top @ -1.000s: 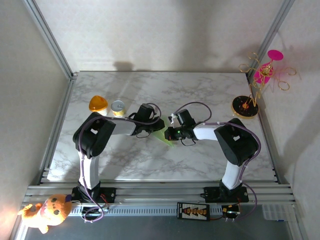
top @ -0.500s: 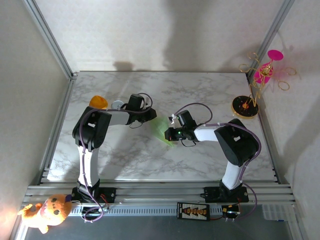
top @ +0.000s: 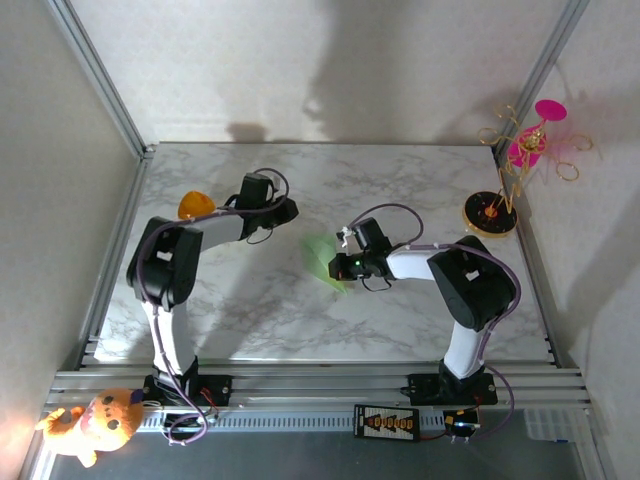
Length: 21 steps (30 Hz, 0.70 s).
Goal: Fold a paper plane with a square sheet of paper (pick it up from the middle)
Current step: Fourth fold the wing at the center of the table.
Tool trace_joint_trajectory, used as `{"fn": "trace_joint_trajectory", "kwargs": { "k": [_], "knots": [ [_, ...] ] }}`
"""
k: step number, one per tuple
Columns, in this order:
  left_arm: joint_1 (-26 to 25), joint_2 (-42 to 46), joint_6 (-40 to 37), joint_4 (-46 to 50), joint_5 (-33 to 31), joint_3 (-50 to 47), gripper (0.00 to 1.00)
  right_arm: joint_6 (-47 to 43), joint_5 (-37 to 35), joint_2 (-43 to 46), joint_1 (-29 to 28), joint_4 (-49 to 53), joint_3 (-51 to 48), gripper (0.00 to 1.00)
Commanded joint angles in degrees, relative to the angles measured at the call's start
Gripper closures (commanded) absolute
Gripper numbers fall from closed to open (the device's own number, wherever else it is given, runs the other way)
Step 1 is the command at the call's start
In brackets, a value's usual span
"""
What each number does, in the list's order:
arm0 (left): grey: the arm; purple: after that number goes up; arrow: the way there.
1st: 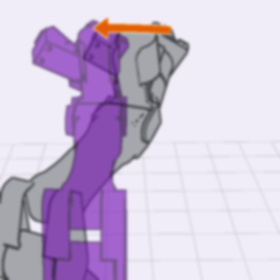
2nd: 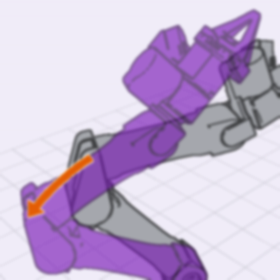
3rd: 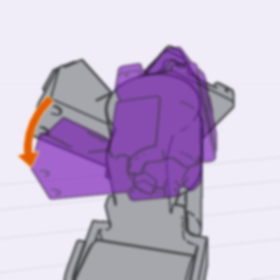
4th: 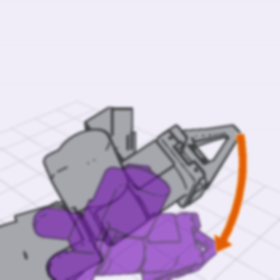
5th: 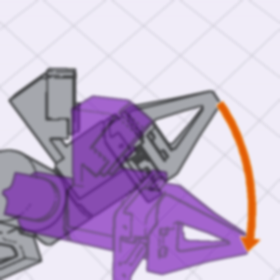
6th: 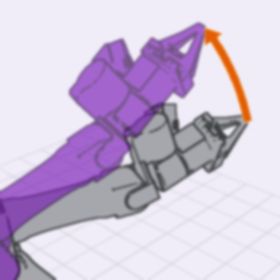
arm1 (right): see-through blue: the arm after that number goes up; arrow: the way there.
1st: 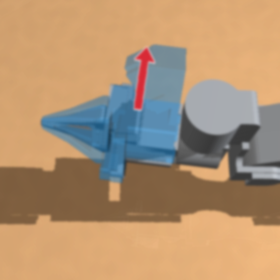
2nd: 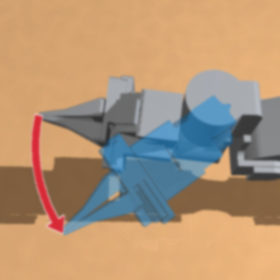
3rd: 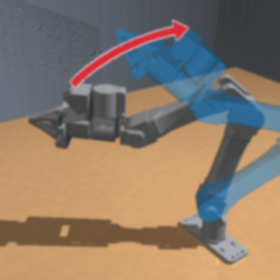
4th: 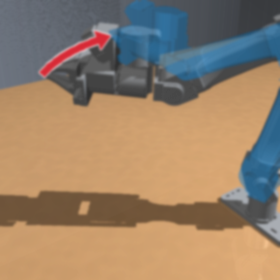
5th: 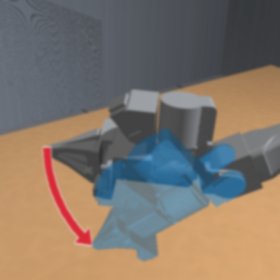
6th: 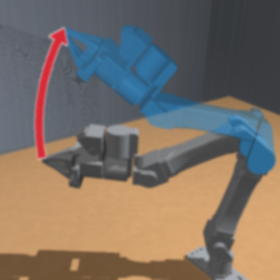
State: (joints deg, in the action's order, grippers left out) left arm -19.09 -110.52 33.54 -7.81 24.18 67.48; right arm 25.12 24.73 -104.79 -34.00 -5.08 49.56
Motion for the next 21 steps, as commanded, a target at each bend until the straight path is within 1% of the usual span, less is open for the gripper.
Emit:
{"fn": "trace_joint_trajectory", "kwargs": {
  "k": [1, 4, 8, 11, 14, 17, 21],
  "knots": [
    [-3.2, 5.04, 3.54, -2.54, -0.58, -3.26, 0.77, 0.64, -4.66, -5.45, 0.34, 9.07, -0.12, 0.98],
    [-5.84, 5.76, 6.5, -4.53, -1.46, -5.93, 0.76, 0.89, -3.97, -5.59, 0.34, 8.26, 0.27, 0.98],
    [-8.27, 3.83, 9.86, -7.99, -1.49, -8.27, 0.76, 0.89, -3.64, -5.64, 0.29, 8.07, 0.3, 0.98],
    [-8.75, 1.46, 11.58, -9.66, -0.92, -8.38, 0.8, 0.85, -3.63, -5.6, 0.34, 7.99, 0.27, 0.98],
    [-8.86, -0.66, 11.61, -9.38, -1.56, -7.52, 0.84, 0.72, -3.47, -5.77, 0.34, 8.16, 0.54, 0.98],
    [-8.86, -2.41, 11.23, -8.71, -2.78, -7.03, 0.87, 0.72, -3.43, -5.86, 0.33, 8.32, 0.8, 0.98],
    [-8.93, -4.5, 11.2, -8.29, -2.74, -6.66, 0.88, 0.74, -3.02, -5.86, 0.33, 8.42, 1.37, 0.98]
  ]
}}
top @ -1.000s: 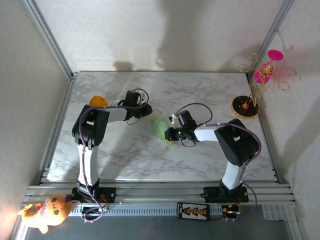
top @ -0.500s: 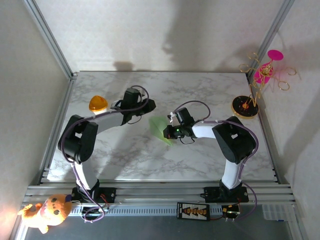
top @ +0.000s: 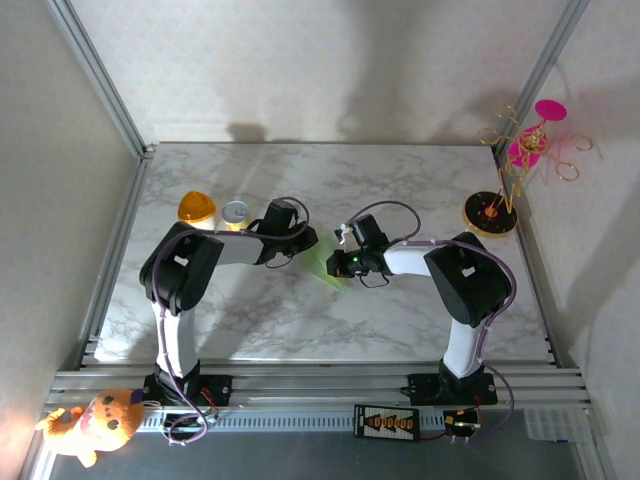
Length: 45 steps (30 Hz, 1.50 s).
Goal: Fold a paper plane with a square sheet of paper (pick it up from the middle)
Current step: Fourth fold the wing at the center of the table.
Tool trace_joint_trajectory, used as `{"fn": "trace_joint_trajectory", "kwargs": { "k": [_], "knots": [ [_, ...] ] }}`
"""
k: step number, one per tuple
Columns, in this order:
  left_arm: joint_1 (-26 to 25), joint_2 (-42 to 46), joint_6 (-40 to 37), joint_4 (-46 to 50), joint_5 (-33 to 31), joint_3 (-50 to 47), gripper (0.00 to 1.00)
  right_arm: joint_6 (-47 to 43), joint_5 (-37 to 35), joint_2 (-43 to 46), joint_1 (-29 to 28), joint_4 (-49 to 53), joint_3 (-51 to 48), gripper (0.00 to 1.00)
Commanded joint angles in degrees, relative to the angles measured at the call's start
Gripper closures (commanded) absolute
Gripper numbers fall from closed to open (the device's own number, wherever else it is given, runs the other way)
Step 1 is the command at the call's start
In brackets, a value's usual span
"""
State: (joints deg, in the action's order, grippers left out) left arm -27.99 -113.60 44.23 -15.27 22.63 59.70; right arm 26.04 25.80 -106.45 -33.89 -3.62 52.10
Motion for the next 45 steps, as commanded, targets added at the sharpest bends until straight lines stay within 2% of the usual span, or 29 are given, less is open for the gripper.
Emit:
{"fn": "trace_joint_trajectory", "kwargs": {
  "k": [1, 11, 16, 24, 34, 45],
  "knots": [
    [0.03, -1.88, 0.47, -0.62, -1.21, 1.24, 0.88, -0.29, -3.81, -4.11, 0.22, 7.03, -0.96, 0.98],
    [-0.05, -3.1, -0.5, 5.52, -5.6, 2.3, 0.92, -0.79, -1.05, 0.44, 0.29, 6.22, 5.51, 0.97],
    [-0.33, -3.99, -0.68, 6.6, -6.21, 2.52, 0.93, -1.62, -1.67, -4.17, 0.23, 6.78, 10.91, 0.98],
    [-0.71, -4.44, -1.21, 9.1, -7.82, 3.14, 0.93, -1.89, -0.95, -7.01, 0.23, 6.47, 12.01, 0.98],
    [-0.66, -5.39, -0.3, 12.96, -12.03, 3.84, 0.94, -4.21, -0.14, 0.6, 0.14, 9.88, 1.36, 0.98],
    [-0.67, -6.13, 0.28, 13.18, -11.49, 4.28, 0.95, -3.3, -0.31, 11.54, 0.01, 13.18, -10.76, 0.97]
  ]
}}
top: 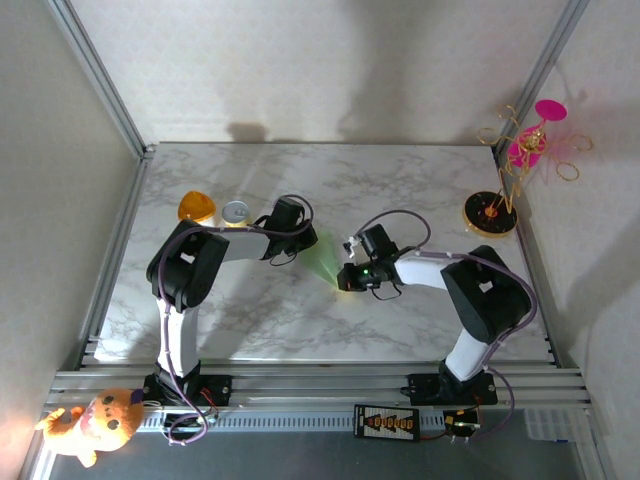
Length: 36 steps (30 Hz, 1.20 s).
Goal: Fold a paper plane with a square sheet of paper (pick it up from the middle)
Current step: Fourth fold the wing at the center of the table, then pick up the paper from the center of the table.
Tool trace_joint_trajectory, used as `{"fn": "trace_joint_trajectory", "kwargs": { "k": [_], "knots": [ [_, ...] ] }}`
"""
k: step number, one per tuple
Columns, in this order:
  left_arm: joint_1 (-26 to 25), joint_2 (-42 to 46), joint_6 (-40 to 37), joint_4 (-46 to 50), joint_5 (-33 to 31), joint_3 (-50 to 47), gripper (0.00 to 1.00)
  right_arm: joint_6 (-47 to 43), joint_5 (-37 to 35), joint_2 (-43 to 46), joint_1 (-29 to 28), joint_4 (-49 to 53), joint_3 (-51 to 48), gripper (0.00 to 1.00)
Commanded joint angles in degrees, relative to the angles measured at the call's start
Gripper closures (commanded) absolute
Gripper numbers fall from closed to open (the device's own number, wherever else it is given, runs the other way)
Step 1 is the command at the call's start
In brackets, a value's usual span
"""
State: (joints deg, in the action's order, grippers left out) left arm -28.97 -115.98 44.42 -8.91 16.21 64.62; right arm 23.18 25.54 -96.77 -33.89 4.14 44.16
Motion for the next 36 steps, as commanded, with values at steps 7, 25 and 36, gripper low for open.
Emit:
{"fn": "trace_joint_trajectory", "kwargs": {
  "k": [7, 25, 36],
  "knots": [
    [0.32, -1.62, -0.61, 5.76, 0.2, 1.67, 0.9, 1.11, -2.2, 9.01, 0.45, 1.21, -4.19, 0.94],
    [3.82, 18.55, 12.23, -5.28, 2.74, -13.06, 0.54, 4.78, 1.63, -8.7, 6.49, -13.44, 9.93, 0.66],
    [4.01, 19.63, 14.88, -7.53, 3.88, -17.51, 0.51, 3.8, 8.4, -15.66, 7.43, -15.83, 14.99, 0.7]
  ]
}}
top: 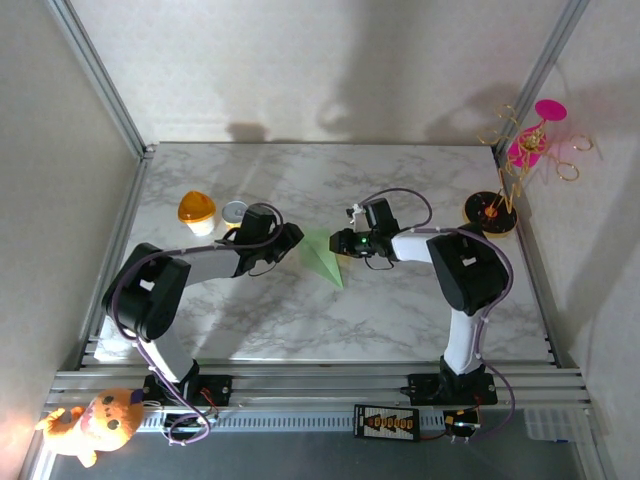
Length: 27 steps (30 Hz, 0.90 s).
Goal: Fold a paper plane with a square sheet of paper (pick it up from the middle)
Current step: Pick up the paper from the center of the table.
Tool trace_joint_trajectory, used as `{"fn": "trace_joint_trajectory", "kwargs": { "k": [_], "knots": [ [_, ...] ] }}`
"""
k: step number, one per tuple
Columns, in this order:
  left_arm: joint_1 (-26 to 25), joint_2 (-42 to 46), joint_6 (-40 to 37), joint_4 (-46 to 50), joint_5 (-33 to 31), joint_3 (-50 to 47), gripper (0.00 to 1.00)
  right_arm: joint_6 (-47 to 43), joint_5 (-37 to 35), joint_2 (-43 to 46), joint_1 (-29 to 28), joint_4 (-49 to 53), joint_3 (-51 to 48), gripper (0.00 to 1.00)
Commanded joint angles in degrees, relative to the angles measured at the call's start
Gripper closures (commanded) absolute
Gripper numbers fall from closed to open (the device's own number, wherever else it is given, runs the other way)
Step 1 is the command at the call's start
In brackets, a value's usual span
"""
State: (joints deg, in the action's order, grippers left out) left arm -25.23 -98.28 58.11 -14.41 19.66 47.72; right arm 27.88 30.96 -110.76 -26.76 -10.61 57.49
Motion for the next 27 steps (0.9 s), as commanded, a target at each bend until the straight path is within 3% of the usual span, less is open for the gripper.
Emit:
{"fn": "trace_joint_trajectory", "kwargs": {
  "k": [1, 7, 15, 21, 27],
  "knots": [
    [0.34, 1.87, 1.2, -2.07, 0.44, -0.69, 0.51, -0.81, 3.43, -1.98, 0.29, -1.25, 1.89, 0.71],
    [0.7, 1.97, 1.02, -1.96, 0.73, -0.88, 0.5, -0.72, 6.86, -3.68, 0.37, -1.88, 3.31, 0.73],
    [1.98, 4.37, 1.33, -3.62, 2.43, -2.89, 0.5, 0.77, 8.43, -1.61, 0.65, -6.53, 1.31, 0.91],
    [3.26, 7.9, 4.17, -15.17, 8.39, -8.2, 0.48, 7.44, 10.72, 3.28, 1.57, -16.26, -2.34, 0.99],
    [2.53, 10.25, 6.53, -29.11, 13.7, -12.69, 0.36, 16.28, 13.14, 9.33, 2.26, -25.54, -5.7, 1.0]
  ]
}}
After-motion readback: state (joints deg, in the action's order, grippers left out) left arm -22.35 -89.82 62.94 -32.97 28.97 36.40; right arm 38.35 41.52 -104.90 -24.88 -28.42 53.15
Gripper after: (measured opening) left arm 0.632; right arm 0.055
